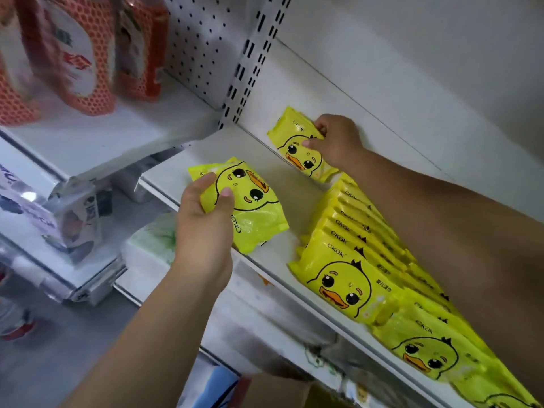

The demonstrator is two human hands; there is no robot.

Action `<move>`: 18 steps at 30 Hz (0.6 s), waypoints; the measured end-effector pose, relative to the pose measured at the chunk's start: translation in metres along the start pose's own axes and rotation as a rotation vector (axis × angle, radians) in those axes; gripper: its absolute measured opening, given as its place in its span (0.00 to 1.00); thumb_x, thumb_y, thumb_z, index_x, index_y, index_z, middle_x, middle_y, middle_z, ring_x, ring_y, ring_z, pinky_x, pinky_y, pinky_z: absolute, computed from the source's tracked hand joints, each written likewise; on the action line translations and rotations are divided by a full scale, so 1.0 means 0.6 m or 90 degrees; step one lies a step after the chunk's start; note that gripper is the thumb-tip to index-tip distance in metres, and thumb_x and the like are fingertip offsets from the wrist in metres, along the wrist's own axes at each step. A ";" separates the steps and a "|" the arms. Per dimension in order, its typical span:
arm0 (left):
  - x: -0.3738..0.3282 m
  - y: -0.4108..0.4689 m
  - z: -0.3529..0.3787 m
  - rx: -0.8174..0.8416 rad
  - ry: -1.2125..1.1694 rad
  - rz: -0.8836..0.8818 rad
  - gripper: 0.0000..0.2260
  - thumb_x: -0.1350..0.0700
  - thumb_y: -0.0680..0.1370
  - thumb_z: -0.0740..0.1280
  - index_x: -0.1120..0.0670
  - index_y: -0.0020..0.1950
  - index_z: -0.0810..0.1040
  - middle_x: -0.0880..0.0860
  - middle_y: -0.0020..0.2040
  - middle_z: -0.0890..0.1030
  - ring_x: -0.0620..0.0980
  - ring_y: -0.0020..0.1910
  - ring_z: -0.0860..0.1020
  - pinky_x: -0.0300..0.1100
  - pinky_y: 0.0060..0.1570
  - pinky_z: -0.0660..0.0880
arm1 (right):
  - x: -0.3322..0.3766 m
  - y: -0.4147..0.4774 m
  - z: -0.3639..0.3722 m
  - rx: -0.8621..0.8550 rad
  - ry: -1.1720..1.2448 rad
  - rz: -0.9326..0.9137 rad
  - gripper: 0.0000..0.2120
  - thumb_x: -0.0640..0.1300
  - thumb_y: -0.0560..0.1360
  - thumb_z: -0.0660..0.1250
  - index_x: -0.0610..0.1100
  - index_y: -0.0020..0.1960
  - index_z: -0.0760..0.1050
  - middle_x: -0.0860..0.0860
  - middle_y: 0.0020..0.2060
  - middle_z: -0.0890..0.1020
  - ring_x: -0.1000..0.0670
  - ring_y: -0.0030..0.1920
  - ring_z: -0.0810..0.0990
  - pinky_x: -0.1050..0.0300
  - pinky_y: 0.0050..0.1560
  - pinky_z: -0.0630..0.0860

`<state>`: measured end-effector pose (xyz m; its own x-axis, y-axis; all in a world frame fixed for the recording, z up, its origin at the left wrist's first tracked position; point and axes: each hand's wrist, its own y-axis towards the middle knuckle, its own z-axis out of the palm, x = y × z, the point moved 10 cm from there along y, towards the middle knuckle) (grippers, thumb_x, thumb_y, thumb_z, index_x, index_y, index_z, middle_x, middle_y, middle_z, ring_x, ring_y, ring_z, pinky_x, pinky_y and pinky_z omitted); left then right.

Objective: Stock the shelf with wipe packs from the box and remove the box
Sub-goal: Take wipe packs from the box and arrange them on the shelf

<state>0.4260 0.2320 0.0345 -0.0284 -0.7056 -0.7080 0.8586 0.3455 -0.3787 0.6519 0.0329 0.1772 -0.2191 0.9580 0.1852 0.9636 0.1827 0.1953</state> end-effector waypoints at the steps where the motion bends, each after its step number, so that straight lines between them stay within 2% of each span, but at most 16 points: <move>1: 0.001 0.001 0.007 0.009 0.008 -0.001 0.12 0.57 0.82 0.69 0.42 0.60 0.78 0.48 0.57 0.84 0.52 0.58 0.83 0.59 0.59 0.80 | 0.001 -0.003 0.010 0.009 -0.004 -0.008 0.16 0.47 0.69 0.79 0.41 0.52 0.79 0.47 0.46 0.82 0.46 0.46 0.78 0.54 0.45 0.71; 6: 0.007 0.010 0.030 0.039 0.062 0.007 0.11 0.56 0.81 0.70 0.38 0.56 0.79 0.47 0.57 0.84 0.53 0.58 0.83 0.60 0.59 0.79 | -0.001 -0.009 0.034 0.018 -0.038 -0.042 0.20 0.47 0.69 0.79 0.44 0.53 0.72 0.48 0.47 0.80 0.44 0.46 0.79 0.48 0.49 0.75; 12: 0.022 0.017 0.033 0.051 0.108 0.003 0.12 0.53 0.80 0.71 0.34 0.54 0.79 0.47 0.54 0.84 0.55 0.51 0.84 0.65 0.54 0.80 | 0.017 -0.016 0.030 0.009 -0.159 -0.125 0.19 0.51 0.73 0.75 0.44 0.56 0.72 0.46 0.49 0.80 0.42 0.46 0.78 0.50 0.46 0.73; 15: 0.018 0.020 0.030 0.049 0.109 0.000 0.12 0.53 0.81 0.70 0.34 0.55 0.79 0.47 0.55 0.84 0.56 0.53 0.84 0.64 0.55 0.80 | 0.017 -0.022 0.031 -0.023 -0.215 -0.152 0.18 0.51 0.75 0.74 0.42 0.57 0.72 0.46 0.50 0.78 0.43 0.50 0.77 0.52 0.44 0.69; 18: 0.014 0.021 0.026 0.047 0.086 0.000 0.13 0.56 0.81 0.70 0.36 0.57 0.78 0.45 0.54 0.85 0.53 0.55 0.84 0.62 0.56 0.81 | 0.023 -0.031 0.027 -0.076 -0.268 -0.190 0.22 0.53 0.72 0.76 0.41 0.57 0.74 0.44 0.53 0.77 0.41 0.54 0.75 0.49 0.49 0.69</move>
<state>0.4444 0.2209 0.0329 -0.0933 -0.6143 -0.7835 0.8935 0.2955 -0.3381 0.6334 0.0460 0.1605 -0.3766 0.8790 -0.2924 0.8393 0.4573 0.2940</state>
